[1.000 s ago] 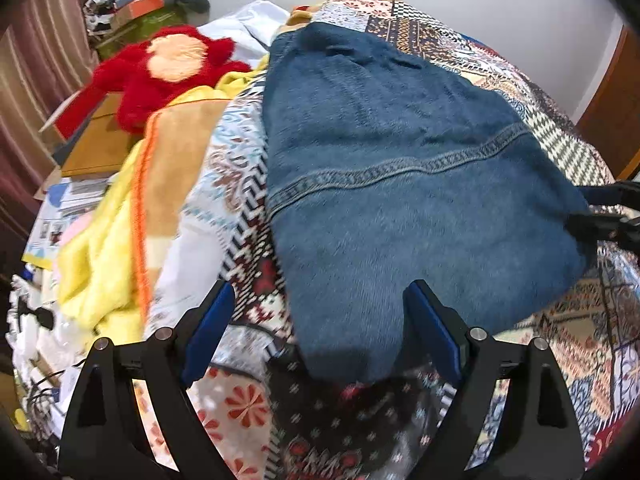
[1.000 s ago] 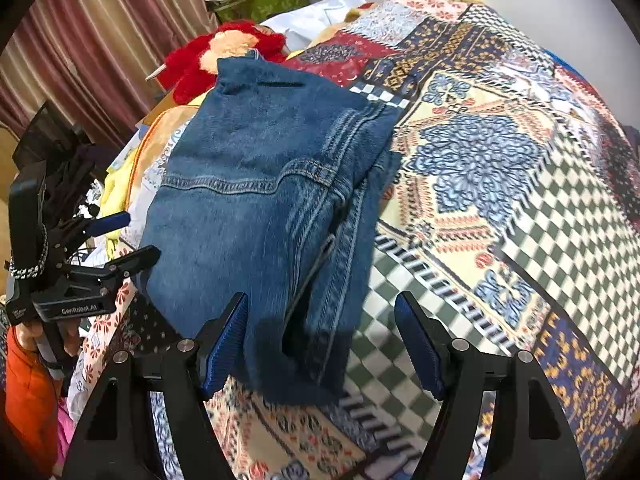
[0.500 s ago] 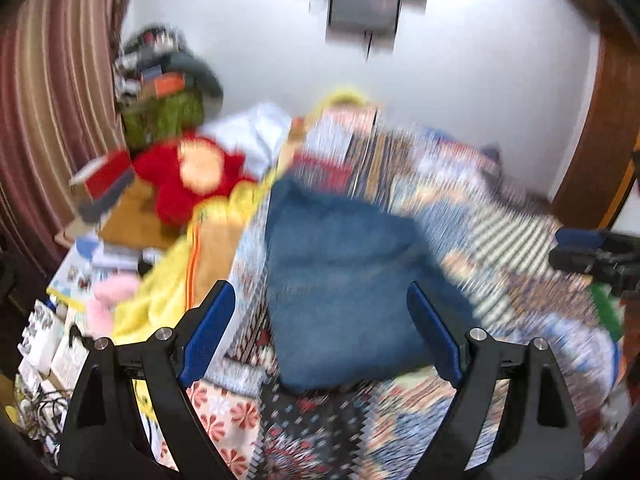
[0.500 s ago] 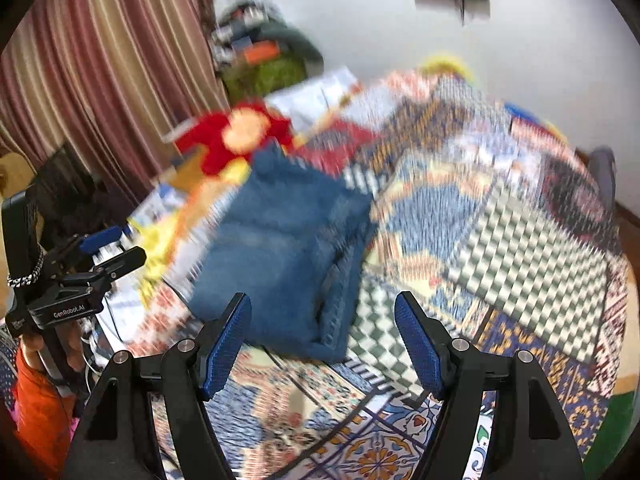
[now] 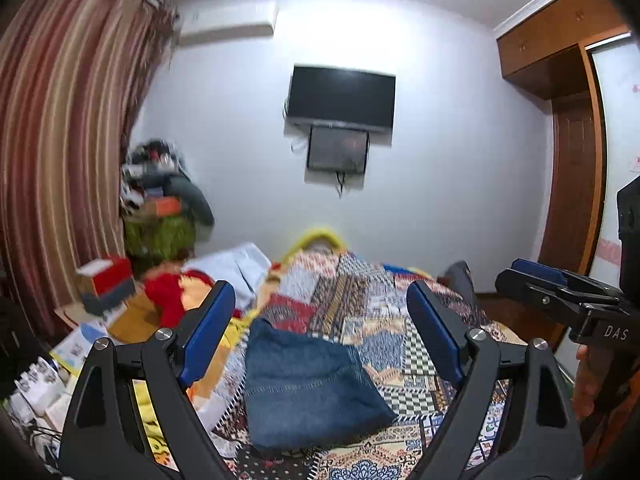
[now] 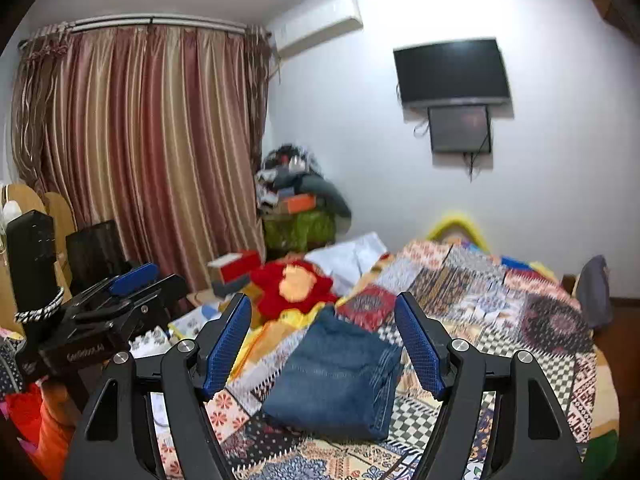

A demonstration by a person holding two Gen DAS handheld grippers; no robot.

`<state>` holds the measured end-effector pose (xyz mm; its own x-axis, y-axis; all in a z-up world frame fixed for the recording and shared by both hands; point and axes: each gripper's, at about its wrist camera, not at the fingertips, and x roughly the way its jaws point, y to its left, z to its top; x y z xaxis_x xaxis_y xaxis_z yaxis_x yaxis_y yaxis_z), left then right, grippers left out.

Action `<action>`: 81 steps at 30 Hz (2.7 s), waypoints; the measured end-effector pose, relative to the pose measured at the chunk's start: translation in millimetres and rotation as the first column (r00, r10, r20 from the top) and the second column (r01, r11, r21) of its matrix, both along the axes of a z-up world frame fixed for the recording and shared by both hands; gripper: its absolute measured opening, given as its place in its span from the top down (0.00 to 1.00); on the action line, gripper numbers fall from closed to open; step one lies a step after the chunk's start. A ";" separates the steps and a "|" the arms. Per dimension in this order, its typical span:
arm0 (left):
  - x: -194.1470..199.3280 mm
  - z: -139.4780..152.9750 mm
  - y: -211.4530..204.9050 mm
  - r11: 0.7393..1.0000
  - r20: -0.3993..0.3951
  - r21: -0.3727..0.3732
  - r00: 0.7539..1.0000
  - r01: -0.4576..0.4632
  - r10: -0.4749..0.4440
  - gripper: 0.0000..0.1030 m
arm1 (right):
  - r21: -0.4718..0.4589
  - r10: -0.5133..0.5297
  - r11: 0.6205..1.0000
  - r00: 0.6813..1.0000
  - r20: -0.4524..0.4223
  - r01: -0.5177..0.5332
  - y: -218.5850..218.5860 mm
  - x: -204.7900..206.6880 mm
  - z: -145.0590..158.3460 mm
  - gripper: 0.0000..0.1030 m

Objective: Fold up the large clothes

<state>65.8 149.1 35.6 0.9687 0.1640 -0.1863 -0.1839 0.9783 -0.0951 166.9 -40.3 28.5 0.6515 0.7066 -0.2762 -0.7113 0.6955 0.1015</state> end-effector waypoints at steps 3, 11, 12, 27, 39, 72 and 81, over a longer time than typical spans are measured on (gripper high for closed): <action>-13.0 3.1 -6.6 1.000 0.030 0.011 1.000 -0.009 0.008 0.14 | 0.017 -0.029 0.999 0.999 0.038 0.028 -2.1 -18.6 3.9 0.30; -25.5 -3.1 -11.3 0.999 0.033 0.015 0.999 -0.040 0.039 0.00 | 0.017 -0.116 0.993 0.989 0.092 0.115 -7.5 -47.6 1.3 0.00; -25.6 -3.9 -11.3 0.999 0.028 0.013 0.999 -0.041 0.041 0.00 | 0.016 -0.128 0.992 0.987 0.100 0.128 -7.9 -50.0 1.8 0.00; -26.6 -10.8 -11.4 0.999 0.006 -0.006 0.999 -0.042 0.042 0.00 | -0.017 -0.148 0.989 0.986 0.072 0.149 -8.4 -48.9 -3.6 0.00; -19.0 -20.9 -10.9 0.999 -0.030 -0.011 0.998 -0.051 0.051 0.00 | -0.024 -0.155 0.987 0.987 0.048 0.156 -8.5 -43.5 -7.3 0.00; -4.3 -28.3 -13.9 0.999 -0.073 -0.032 0.997 -0.021 0.019 0.00 | -0.031 -0.178 0.984 0.984 0.005 0.178 -11.6 -29.3 -19.4 0.00; -5.0 -29.2 -12.0 0.999 -0.071 -0.048 0.997 -0.012 0.009 0.00 | -0.030 -0.181 0.983 0.983 0.004 0.181 -12.8 -28.2 -20.2 0.00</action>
